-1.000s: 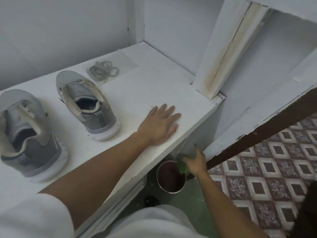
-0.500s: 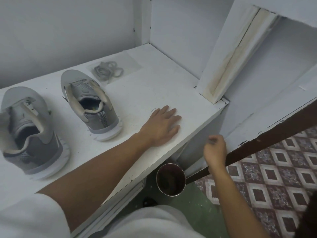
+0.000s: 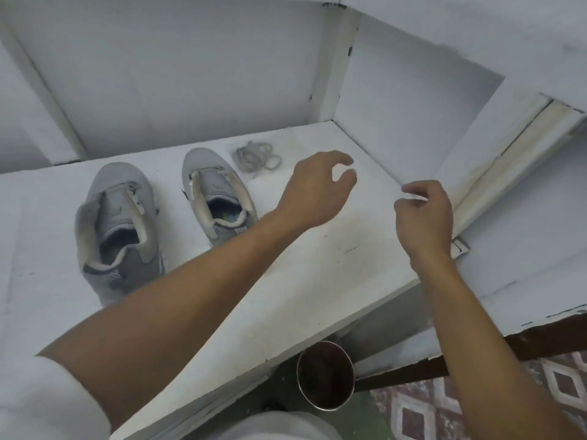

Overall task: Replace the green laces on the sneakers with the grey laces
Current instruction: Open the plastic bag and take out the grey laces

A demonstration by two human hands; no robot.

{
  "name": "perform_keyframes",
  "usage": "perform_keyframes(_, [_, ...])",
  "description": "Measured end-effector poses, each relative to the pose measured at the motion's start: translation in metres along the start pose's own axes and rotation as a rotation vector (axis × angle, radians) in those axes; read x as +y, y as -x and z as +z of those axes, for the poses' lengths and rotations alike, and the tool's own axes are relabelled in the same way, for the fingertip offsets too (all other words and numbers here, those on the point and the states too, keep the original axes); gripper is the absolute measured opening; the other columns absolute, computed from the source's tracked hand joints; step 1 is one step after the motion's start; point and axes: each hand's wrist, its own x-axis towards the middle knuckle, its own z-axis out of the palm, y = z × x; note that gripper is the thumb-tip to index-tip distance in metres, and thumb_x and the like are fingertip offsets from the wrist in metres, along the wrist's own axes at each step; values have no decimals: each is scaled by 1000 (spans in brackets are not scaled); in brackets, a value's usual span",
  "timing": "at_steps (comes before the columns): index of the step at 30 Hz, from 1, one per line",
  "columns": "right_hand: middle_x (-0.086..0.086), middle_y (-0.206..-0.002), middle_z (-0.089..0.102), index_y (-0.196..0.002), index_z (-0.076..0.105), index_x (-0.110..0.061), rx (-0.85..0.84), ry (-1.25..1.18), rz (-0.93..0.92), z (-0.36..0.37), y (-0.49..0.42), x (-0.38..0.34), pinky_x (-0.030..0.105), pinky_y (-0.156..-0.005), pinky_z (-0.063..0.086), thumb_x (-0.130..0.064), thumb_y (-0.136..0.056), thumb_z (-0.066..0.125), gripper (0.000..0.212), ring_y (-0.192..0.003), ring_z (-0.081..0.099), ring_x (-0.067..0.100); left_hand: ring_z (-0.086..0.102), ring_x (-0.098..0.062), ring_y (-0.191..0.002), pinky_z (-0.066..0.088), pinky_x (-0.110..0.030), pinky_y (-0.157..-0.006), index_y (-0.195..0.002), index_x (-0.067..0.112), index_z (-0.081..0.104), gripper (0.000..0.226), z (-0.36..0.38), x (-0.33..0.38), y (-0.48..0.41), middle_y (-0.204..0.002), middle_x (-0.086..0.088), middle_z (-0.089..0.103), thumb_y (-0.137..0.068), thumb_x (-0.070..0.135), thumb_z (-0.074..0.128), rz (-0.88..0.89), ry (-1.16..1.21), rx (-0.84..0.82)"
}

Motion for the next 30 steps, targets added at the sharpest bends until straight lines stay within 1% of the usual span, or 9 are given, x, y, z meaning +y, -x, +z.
perform_keyframes(2, [1, -114, 58, -100, 55, -26, -50, 22, -81, 14, -14, -23, 20, -63, 41, -8, -85, 52, 24, -93, 58, 17, 54, -7, -109, 34, -17, -85, -123, 22, 62, 30, -24, 0, -13, -128, 8, 60, -97, 31, 50, -78, 43, 95])
perform_keyframes(6, [-2, -116, 55, -103, 57, -21, -149, 50, -218, 51, -43, -64, 23, -74, 42, -11, -85, 54, 20, -95, 57, 14, 60, -16, -105, 46, -29, -92, -111, 16, 67, 27, -73, -15, -37, -111, 3, 68, -95, 29, 49, -223, 131, 277])
perform_keyframes(13, [1, -120, 53, -109, 60, -14, -296, 213, -389, 120, -97, -104, 20, -80, 35, -17, -87, 56, 23, -101, 52, 14, 47, -19, -72, 39, -34, -68, -87, 15, 53, 19, -122, -65, -67, -82, -5, 51, -82, 33, 50, -453, 414, 422])
perform_keyframes(16, [7, -122, 55, -111, 61, -11, -350, 286, -410, 148, -117, -110, 21, -79, 35, -16, -87, 58, 24, -95, 48, 14, 46, -22, -74, 38, -34, -70, -91, 12, 51, 21, -130, -87, -84, -85, -7, 49, -86, 33, 49, -602, 519, 427])
perform_keyframes(19, [9, -118, 60, -108, 62, -9, -407, 357, -398, 172, -133, -108, 26, -80, 41, -16, -87, 59, 22, -99, 55, 22, 46, -22, -72, 40, -32, -74, -108, 10, 53, 28, -125, -102, -96, -89, -7, 49, -95, 34, 47, -722, 628, 381])
perform_keyframes(22, [12, -113, 62, -105, 63, -5, -473, 464, -364, 192, -145, -99, 31, -83, 43, -16, -88, 59, 21, -105, 57, 29, 49, -25, -98, 43, -37, -93, -137, 9, 44, 46, -115, -117, -105, -123, -9, 49, -98, 32, 47, -803, 722, 310])
perform_keyframes(25, [20, -111, 65, -106, 63, 7, -564, 596, -343, 211, -155, -83, 33, -82, 45, -17, -89, 61, 29, -105, 58, 35, 46, -30, -115, 44, -39, -88, -146, 10, 35, 57, -109, -126, -110, -134, -11, 44, -98, 36, 49, -880, 745, 246])
perform_keyframes(27, [23, -119, 62, -113, 60, 8, -617, 675, -310, 220, -161, -70, 35, -87, 44, -21, -91, 60, 36, -110, 57, 36, 33, -33, -139, 38, -44, -106, -151, 9, 26, 61, -106, -128, -116, -152, -12, 32, -100, 34, 48, -902, 770, 198])
perform_keyframes(30, [19, -137, 50, -131, 48, 2, -673, 727, -210, 229, -166, -53, 36, -98, 39, -27, -96, 55, 47, -125, 47, 36, 13, -33, -148, 23, -48, -117, -153, 4, 19, 63, -101, -129, -124, -160, -11, 17, -102, 28, 47, -939, 782, 125])
